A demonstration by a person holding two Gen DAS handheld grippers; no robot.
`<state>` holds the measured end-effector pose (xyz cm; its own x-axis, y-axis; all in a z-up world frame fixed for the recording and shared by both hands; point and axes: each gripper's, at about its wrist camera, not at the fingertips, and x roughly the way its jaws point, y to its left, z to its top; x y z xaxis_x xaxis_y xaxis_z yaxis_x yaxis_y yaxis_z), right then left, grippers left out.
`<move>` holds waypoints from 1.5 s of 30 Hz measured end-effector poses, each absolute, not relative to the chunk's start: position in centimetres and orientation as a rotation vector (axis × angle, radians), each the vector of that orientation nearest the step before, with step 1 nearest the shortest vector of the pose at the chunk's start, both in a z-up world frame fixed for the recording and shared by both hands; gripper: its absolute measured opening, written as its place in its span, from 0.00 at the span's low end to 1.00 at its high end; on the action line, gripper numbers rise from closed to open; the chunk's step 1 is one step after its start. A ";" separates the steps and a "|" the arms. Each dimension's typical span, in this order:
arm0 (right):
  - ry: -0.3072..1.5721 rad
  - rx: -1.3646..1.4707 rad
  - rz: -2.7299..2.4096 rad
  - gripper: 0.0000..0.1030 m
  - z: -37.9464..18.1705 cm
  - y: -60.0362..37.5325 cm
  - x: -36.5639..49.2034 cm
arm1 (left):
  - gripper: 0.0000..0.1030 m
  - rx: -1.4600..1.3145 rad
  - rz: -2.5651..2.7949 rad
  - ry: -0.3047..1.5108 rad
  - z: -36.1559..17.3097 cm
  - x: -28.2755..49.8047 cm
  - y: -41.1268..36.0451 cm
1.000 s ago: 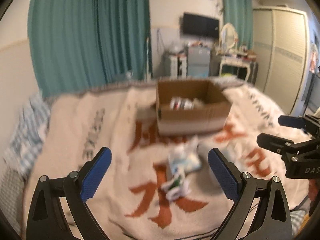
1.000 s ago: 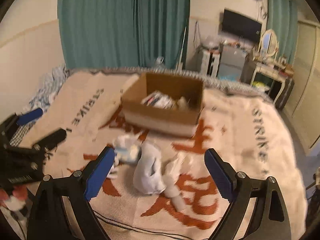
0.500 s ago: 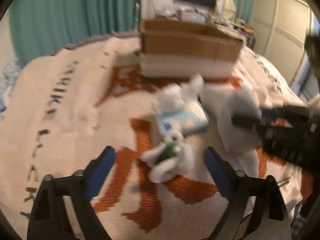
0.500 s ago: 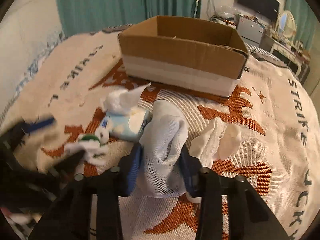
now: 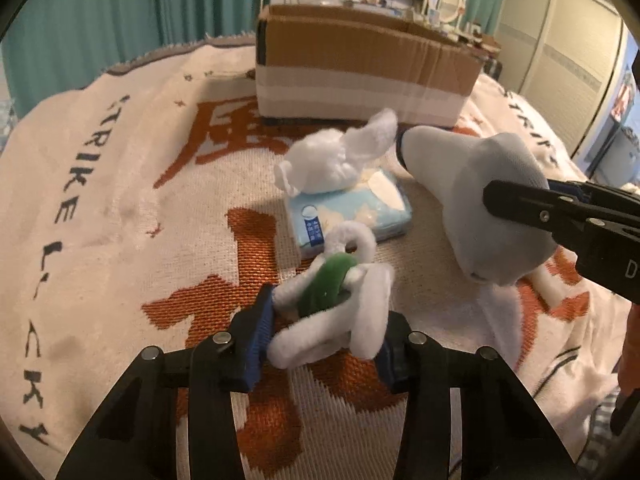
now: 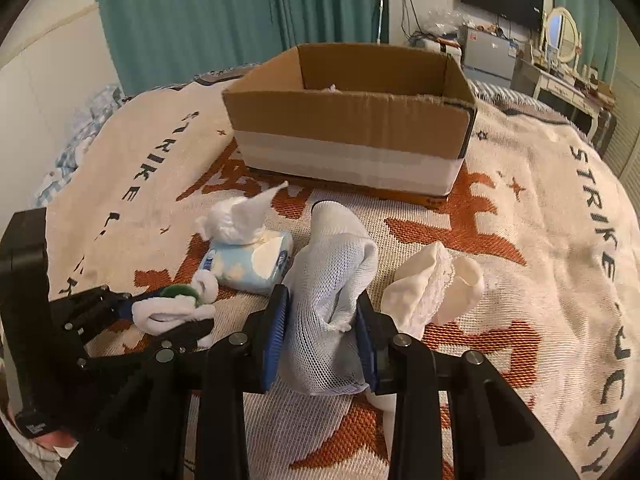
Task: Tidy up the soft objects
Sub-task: 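Grasp the pipe-cleaner flower with the left tool while the right tool grasps a white mesh sock, then carry the flower and sock into the box and open both tools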
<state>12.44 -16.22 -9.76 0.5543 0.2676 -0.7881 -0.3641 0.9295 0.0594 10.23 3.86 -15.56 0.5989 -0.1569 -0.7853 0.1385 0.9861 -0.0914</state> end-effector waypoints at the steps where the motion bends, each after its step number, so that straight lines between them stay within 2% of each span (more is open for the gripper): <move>1: 0.901 -0.117 0.380 0.31 -9.3 -16.3 12.1 | 0.41 -0.025 -0.170 0.909 -15.2 10.1 4.0; 7: 0.862 -0.091 0.394 0.31 -6.0 -17.7 9.4 | 0.41 -0.064 -0.169 0.896 -12.6 7.6 4.0; 15: 0.742 -0.059 0.394 0.31 0.3 -19.4 5.2 | 0.41 -0.014 -0.206 0.776 -6.6 4.3 2.8; 25: 0.598 -0.068 0.386 0.31 8.3 -20.9 4.5 | 0.41 0.089 -0.205 0.635 1.8 5.9 0.9; 33: 0.485 -0.038 0.390 0.31 14.7 -21.7 9.2 | 0.41 0.067 -0.230 0.550 7.4 10.5 0.0; 37: 0.466 -0.017 0.404 0.31 16.4 -21.5 13.0 | 0.41 0.064 -0.241 0.556 8.3 14.7 0.3; 42: 0.482 -0.010 0.402 0.31 15.6 -20.8 18.9 | 0.41 0.073 -0.212 0.606 6.5 21.1 0.7; 45: 0.536 0.010 0.403 0.31 12.7 -20.3 23.1 | 0.41 0.077 -0.208 0.645 4.3 24.5 0.4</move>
